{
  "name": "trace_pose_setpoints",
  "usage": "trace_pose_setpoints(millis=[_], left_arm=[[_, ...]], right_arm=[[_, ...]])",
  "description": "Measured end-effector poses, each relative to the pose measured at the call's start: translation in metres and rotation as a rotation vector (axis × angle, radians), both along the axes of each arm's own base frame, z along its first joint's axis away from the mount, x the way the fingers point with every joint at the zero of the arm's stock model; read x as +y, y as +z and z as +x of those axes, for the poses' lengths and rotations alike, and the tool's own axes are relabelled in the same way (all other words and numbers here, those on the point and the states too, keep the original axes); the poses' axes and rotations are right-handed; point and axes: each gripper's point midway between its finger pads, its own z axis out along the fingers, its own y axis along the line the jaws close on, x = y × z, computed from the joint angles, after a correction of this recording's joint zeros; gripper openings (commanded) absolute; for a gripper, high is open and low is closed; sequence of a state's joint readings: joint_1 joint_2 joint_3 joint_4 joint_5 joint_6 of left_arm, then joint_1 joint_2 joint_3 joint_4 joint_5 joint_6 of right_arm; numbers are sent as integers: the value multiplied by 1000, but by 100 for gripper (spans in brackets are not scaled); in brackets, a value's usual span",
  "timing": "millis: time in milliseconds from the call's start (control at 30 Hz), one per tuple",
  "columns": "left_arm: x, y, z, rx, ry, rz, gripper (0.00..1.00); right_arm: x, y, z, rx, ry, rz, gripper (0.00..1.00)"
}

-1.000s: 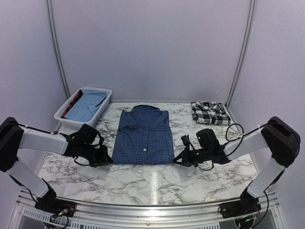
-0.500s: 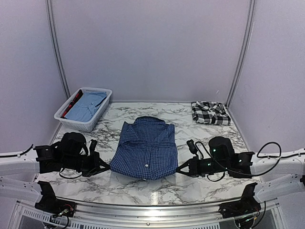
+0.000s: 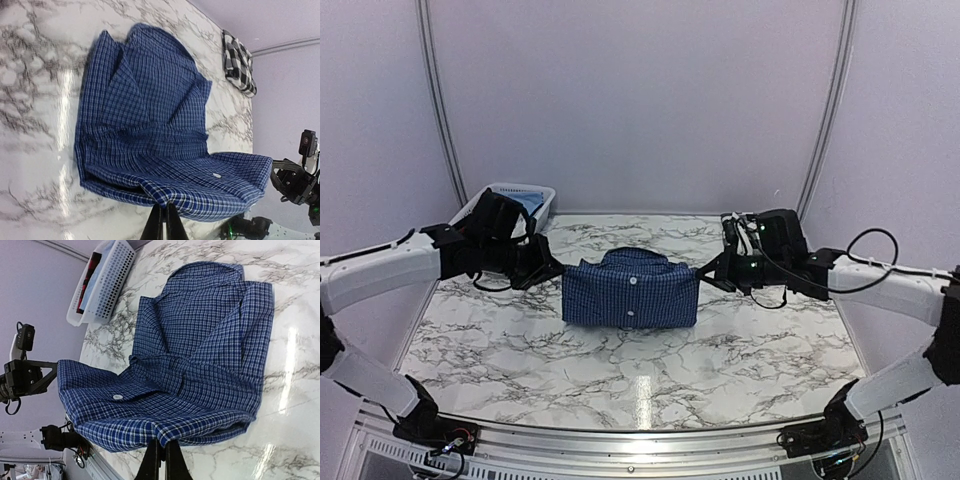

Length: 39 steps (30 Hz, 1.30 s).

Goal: Fold and stack the long sleeve shirts
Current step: Fold the 2/3-rectangle-folded shirt at the center of the board.

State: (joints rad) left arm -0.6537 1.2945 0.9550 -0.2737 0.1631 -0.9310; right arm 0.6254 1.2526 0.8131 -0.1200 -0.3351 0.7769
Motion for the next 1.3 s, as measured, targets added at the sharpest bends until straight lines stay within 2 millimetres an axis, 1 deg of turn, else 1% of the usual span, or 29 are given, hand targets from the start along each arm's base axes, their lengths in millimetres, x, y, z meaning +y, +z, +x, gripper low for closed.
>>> trace_pose_setpoints(millis=[67, 167, 200, 233, 267, 333, 400, 467, 500, 567, 600, 667, 700, 800, 867, 967, 1000, 1067, 1100, 1167, 1233, 1300], left_arm=[[0, 0, 34, -1, 19, 16, 0], [-5, -7, 82, 2, 25, 30, 0], [-8, -13, 99, 4, 23, 32, 0], [-16, -22, 126, 2, 13, 30, 0], [-13, -26, 135, 0, 23, 29, 0], [-14, -53, 167, 25, 23, 36, 0], [-18, -82, 194, 47, 18, 40, 0], [-18, -115, 212, 75, 16, 47, 0], [-18, -130, 216, 93, 15, 52, 0], [-17, -155, 214, 130, 10, 63, 0], [-17, -160, 212, 127, 5, 54, 0], [-17, -156, 205, 104, 6, 38, 0], [-15, -155, 196, 104, 7, 30, 0], [-10, -151, 156, 109, 4, 10, 0], [-8, -145, 126, 111, -1, 3, 0], [-5, -132, 85, 101, -10, 4, 0], [-5, -126, 73, 91, -12, 3, 0], [-2, -113, 59, 69, -13, -8, 0], [0, -105, 55, 54, -8, -14, 0], [2, -88, 54, 17, 2, -27, 0], [2, -74, 59, -14, 8, -33, 0], [2, -62, 68, -38, 15, -29, 0]], right_arm=[[-3, -5, 32, 7, -28, -16, 0], [-6, -20, 78, 22, -58, -35, 0], [-8, -29, 97, 31, -68, -39, 0], [-10, -37, 111, 39, -79, -41, 0], [-13, -49, 130, 52, -92, -42, 0], [-16, -74, 157, 79, -109, -42, 0], [-18, -102, 183, 106, -121, -43, 0], [-18, -124, 199, 126, -129, -45, 0], [-17, -134, 204, 138, -129, -47, 0], [-14, -150, 208, 151, -123, -46, 0], [-14, -154, 206, 155, -120, -46, 0], [-14, -155, 198, 148, -116, -39, 0], [-15, -154, 191, 148, -115, -36, 0], [-19, -149, 155, 156, -103, -31, 0], [-20, -142, 124, 158, -90, -33, 0], [-20, -130, 91, 150, -77, -36, 0], [-20, -124, 81, 145, -75, -35, 0], [-20, -113, 67, 132, -71, -29, 0], [-21, -107, 63, 126, -73, -26, 0], [-23, -94, 61, 105, -80, -18, 0], [-24, -83, 62, 86, -87, -15, 0], [-25, -73, 70, 74, -96, -18, 0]])
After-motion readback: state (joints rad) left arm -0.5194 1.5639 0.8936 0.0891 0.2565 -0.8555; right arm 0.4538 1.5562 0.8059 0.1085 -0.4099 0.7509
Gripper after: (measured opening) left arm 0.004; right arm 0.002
